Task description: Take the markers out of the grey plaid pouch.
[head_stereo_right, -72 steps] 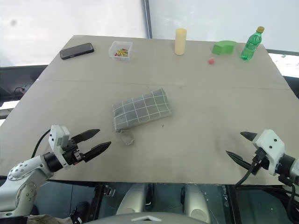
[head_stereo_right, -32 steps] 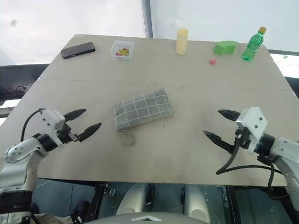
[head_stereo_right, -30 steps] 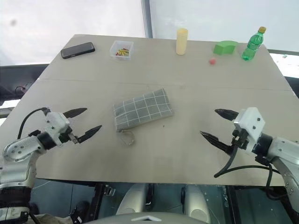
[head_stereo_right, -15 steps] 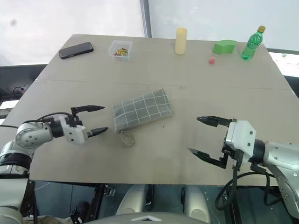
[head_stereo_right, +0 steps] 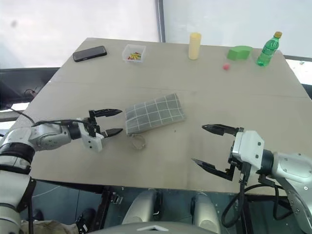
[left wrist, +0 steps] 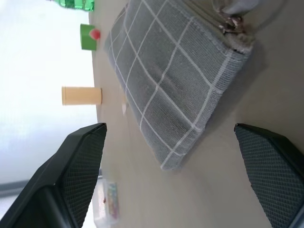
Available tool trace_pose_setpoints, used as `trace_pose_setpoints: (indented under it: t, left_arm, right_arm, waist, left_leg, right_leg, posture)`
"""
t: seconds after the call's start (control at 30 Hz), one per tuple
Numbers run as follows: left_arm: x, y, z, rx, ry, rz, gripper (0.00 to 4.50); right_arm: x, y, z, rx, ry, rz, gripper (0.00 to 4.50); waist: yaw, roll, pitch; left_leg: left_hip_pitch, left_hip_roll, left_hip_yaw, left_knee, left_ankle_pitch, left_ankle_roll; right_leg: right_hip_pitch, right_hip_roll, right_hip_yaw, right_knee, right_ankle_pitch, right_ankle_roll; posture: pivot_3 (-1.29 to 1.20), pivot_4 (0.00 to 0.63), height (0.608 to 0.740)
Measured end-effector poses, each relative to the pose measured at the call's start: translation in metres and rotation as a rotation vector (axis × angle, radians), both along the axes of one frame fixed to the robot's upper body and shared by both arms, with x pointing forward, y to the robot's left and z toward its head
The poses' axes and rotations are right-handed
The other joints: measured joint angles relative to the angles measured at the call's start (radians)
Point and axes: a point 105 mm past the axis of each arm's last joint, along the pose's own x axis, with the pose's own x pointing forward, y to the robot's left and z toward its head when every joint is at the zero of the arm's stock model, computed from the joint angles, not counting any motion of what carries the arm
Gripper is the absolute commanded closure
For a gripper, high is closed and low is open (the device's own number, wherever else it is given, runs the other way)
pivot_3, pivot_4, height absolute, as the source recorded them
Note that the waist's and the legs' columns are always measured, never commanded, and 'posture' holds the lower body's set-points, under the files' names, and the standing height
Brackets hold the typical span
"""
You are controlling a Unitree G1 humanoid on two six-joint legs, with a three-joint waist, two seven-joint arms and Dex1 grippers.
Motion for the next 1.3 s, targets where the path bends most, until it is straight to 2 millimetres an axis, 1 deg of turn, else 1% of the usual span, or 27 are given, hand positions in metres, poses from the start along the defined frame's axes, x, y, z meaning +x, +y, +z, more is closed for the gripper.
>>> trace_pose_setpoints:
  t: [0.17, 0.33, 0.37, 0.43, 0.47, 0.5, 0.57, 0.67, 0.73, 0.8, 0.87, 0.9, 0.97, 1.0, 1.03, 1.07, 1.1, 1.13, 1.17, 1.2, 1.23, 1.27, 1.3]
  left_arm:
    - [0.008, -0.006, 0.0, 0.032, -0.044, -0.032, 0.0]
    - [0.017, -0.018, 0.001, 0.032, -0.084, -0.065, 0.0]
    - [0.019, -0.021, 0.0, 0.034, -0.092, -0.071, 0.54]
    - [0.021, -0.025, -0.003, 0.045, -0.089, -0.077, 1.05]
    - [0.023, -0.027, -0.006, 0.045, -0.082, -0.079, 1.63]
    - [0.023, -0.031, -0.007, 0.045, -0.079, -0.086, 2.05]
    - [0.024, -0.038, -0.012, 0.045, -0.06, -0.104, 3.11]
    - [0.025, -0.041, -0.001, -0.005, -0.07, -0.109, 4.42]
    - [0.024, -0.042, 0.004, -0.061, -0.057, -0.097, 4.47]
    - [0.02, -0.052, 0.004, -0.16, -0.006, -0.103, 4.47]
    - [0.017, -0.061, 0.006, -0.234, 0.041, -0.117, 4.47]
    - [0.017, -0.063, 0.006, -0.252, 0.054, -0.114, 4.47]
    - [0.021, -0.076, 0.011, -0.397, 0.089, -0.078, 4.47]
    - [0.023, -0.084, 0.013, -0.485, 0.119, -0.046, 4.47]
    - [0.022, -0.1, 0.01, -0.62, 0.236, -0.012, 4.47]
    - [0.019, -0.11, 0.007, -0.688, 0.327, -0.006, 4.47]
    - [0.014, -0.118, 0.005, -0.763, 0.461, 0.014, 4.47]
    - [0.009, -0.127, 0.005, -0.829, 0.597, 0.017, 4.47]
    - [0.006, -0.132, 0.009, -0.868, 0.68, 0.011, 4.47]
    - [0.002, -0.137, 0.019, -0.934, 0.765, 0.0, 4.47]
    - [0.001, -0.139, 0.023, -0.951, 0.784, -0.01, 4.47]
    - [-0.003, -0.142, 0.033, -1.007, 0.851, -0.023, 4.47]
    - [-0.006, -0.145, 0.038, -1.06, 0.909, -0.031, 4.47]
  right_arm:
    - [-0.001, 0.0, -0.002, 0.004, 0.007, -0.014, 0.03]
    - [0.0, 0.004, -0.004, 0.015, 0.012, -0.015, 0.03]
    - [0.0, 0.004, -0.004, 0.014, 0.007, -0.017, 0.0]
    - [0.001, 0.006, -0.004, 0.016, 0.001, -0.013, 0.0]
    - [0.001, 0.008, -0.004, 0.019, -0.003, -0.012, 0.0]
    - [0.002, 0.009, -0.003, 0.022, -0.008, -0.008, 0.0]
    - [0.003, 0.011, -0.003, 0.019, -0.02, -0.012, 0.0]
    - [0.004, 0.015, -0.005, 0.03, -0.016, -0.01, 0.0]
    - [0.005, 0.018, -0.006, 0.037, -0.007, -0.015, 0.0]
    - [0.012, 0.019, -0.01, 0.016, -0.001, -0.069, 0.0]
    - [0.02, 0.017, -0.009, -0.001, -0.024, -0.134, 0.0]
    - [0.022, 0.017, -0.009, -0.002, -0.025, -0.146, 0.0]
    - [0.031, 0.019, -0.004, -0.005, -0.019, -0.18, 0.0]
    - [0.036, 0.02, 0.001, -0.002, -0.029, -0.193, 0.0]
    - [0.041, 0.021, 0.009, 0.001, -0.043, -0.203, 0.0]
    - [0.042, 0.021, 0.011, 0.002, -0.048, -0.21, 0.0]
    - [0.044, 0.021, 0.012, -0.002, -0.045, -0.221, 0.0]
    - [0.046, 0.021, 0.013, -0.008, -0.039, -0.241, 0.0]
    - [0.048, 0.019, 0.012, -0.012, -0.032, -0.261, 0.0]
    - [0.052, 0.018, 0.012, -0.021, -0.026, -0.292, 0.0]
    - [0.053, 0.017, 0.012, -0.024, -0.026, -0.303, 0.0]
    - [0.055, 0.018, 0.013, -0.041, -0.024, -0.319, 0.0]
    - [0.055, 0.021, 0.014, -0.064, -0.03, -0.314, 0.0]
  waist:
    - [0.006, 0.001, -0.001]
    - [0.017, 0.001, -0.001]
    - [0.02, 0.001, -0.001]
    - [0.023, 0.0, -0.001]
    - [0.024, 0.0, -0.001]
    - [0.024, 0.0, -0.001]
    - [0.024, -0.002, 0.0]
    - [0.024, -0.002, 0.0]
    - [0.025, -0.001, 0.0]
    - [0.025, -0.002, 0.0]
    - [0.023, -0.003, 0.001]
    - [0.022, -0.004, 0.001]
    - [0.015, -0.002, 0.001]
    - [0.009, -0.001, 0.001]
    - [-0.002, -0.001, 0.002]
    - [-0.005, -0.002, 0.002]
    - [-0.014, -0.002, 0.003]
    - [-0.025, -0.002, 0.003]
    - [-0.029, -0.002, 0.003]
    - [-0.033, -0.002, 0.003]
    - [-0.034, -0.002, 0.003]
    - [-0.036, -0.002, 0.003]
    - [-0.04, -0.001, 0.003]
  left_leg:
    - [0.0, 0.0, 0.0, 0.001, 0.0, 0.0]
    - [-0.001, -0.001, 0.0, 0.002, 0.0, 0.0]
    - [-0.001, -0.001, 0.0, 0.003, 0.0, 0.0]
    - [-0.002, -0.002, 0.0, 0.004, 0.0, 0.0]
    - [-0.002, -0.002, 0.0, 0.005, 0.0, 0.0]
    - [-0.003, -0.002, 0.0, 0.006, 0.0, 0.0]
    - [-0.005, -0.002, 0.0, 0.008, 0.0, 0.0]
    - [-0.005, -0.002, 0.001, 0.008, 0.0, 0.001]
    - [-0.005, -0.002, 0.0, 0.008, 0.0, 0.001]
    - [-0.007, -0.001, 0.0, 0.01, -0.001, 0.002]
    - [-0.008, -0.001, 0.0, 0.012, -0.001, 0.002]
    - [-0.008, -0.001, 0.0, 0.012, -0.001, 0.003]
    - [-0.008, 0.002, 0.0, 0.013, -0.001, 0.003]
    - [-0.008, 0.002, 0.0, 0.014, -0.002, 0.004]
    - [-0.009, 0.003, -0.004, 0.014, -0.003, 0.005]
    - [-0.009, 0.003, -0.004, 0.014, -0.003, 0.006]
    - [-0.013, 0.004, -0.005, 0.016, -0.001, 0.011]
    - [-0.018, 0.005, -0.007, 0.018, -0.001, 0.011]
    - [-0.019, 0.004, -0.007, 0.019, -0.001, 0.012]
    - [-0.018, 0.004, -0.006, 0.019, -0.001, 0.012]
    - [-0.018, 0.002, -0.006, 0.019, -0.001, 0.012]
    - [-0.017, 0.001, -0.005, 0.019, -0.001, 0.012]
    - [-0.015, 0.001, -0.005, 0.019, -0.001, 0.012]
  right_leg:
    - [0.001, -0.001, -0.001, 0.0, 0.0, 0.0]
    - [0.003, -0.001, -0.003, 0.0, 0.0, 0.0]
    - [0.003, -0.001, -0.003, 0.0, 0.0, 0.0]
    - [0.002, -0.001, -0.003, 0.0, 0.0, 0.001]
    - [0.003, 0.0, -0.003, 0.0, 0.0, 0.001]
    - [0.002, 0.0, -0.004, 0.0, 0.0, 0.001]
    - [0.002, 0.0, -0.004, -0.001, 0.0, 0.001]
    - [0.002, 0.0, -0.004, -0.001, 0.0, 0.001]
    - [0.002, 0.0, -0.005, -0.001, -0.001, 0.001]
    - [0.002, 0.0, -0.005, -0.001, 0.0, 0.001]
    - [0.002, -0.001, -0.006, -0.001, 0.001, -0.001]
    - [0.002, -0.001, -0.006, -0.001, 0.001, -0.001]
    - [0.002, -0.001, -0.006, 0.0, 0.002, -0.003]
    - [0.002, -0.003, -0.005, 0.0, 0.002, -0.003]
    - [0.002, -0.004, -0.005, -0.001, 0.002, -0.004]
    - [0.002, -0.005, -0.004, -0.001, 0.002, -0.004]
    - [0.001, -0.005, -0.004, -0.001, 0.002, -0.004]
    - [-0.003, -0.003, -0.006, 0.0, 0.002, -0.004]
    - [-0.004, -0.001, -0.006, 0.001, 0.003, -0.003]
    - [-0.004, 0.0, -0.005, 0.002, 0.002, -0.003]
    - [-0.004, 0.001, -0.005, 0.003, 0.002, -0.002]
    - [-0.004, 0.002, -0.005, 0.004, 0.003, 0.0]
    - [-0.004, 0.003, -0.005, 0.005, 0.003, 0.0]
  posture:
    - [0.0, 0.15, 0.74]
    - [0.0, 0.15, 0.74]
    - [0.0, 0.15, 0.74]
    - [0.0, 0.15, 0.74]
    - [0.0, 0.15, 0.74]
    - [0.0, 0.15, 0.74]
    - [0.0, 0.15, 0.74]
    - [0.0, 0.15, 0.74]
    - [0.0, 0.15, 0.74]
    - [0.0, 0.15, 0.74]
    - [0.0, 0.15, 0.74]
    - [0.0, 0.15, 0.74]
    - [0.0, 0.15, 0.74]
    - [0.0, 0.15, 0.74]
    - [0.0, 0.15, 0.74]
    - [0.0, 0.15, 0.74]
    - [0.0, 0.15, 0.74]
    - [0.0, 0.15, 0.74]
    - [0.0, 0.15, 0.74]
    - [0.0, 0.15, 0.74]
    - [0.0, 0.15, 0.74]
    - [0.0, 0.15, 0.74]
    - [0.0, 0.15, 0.74]
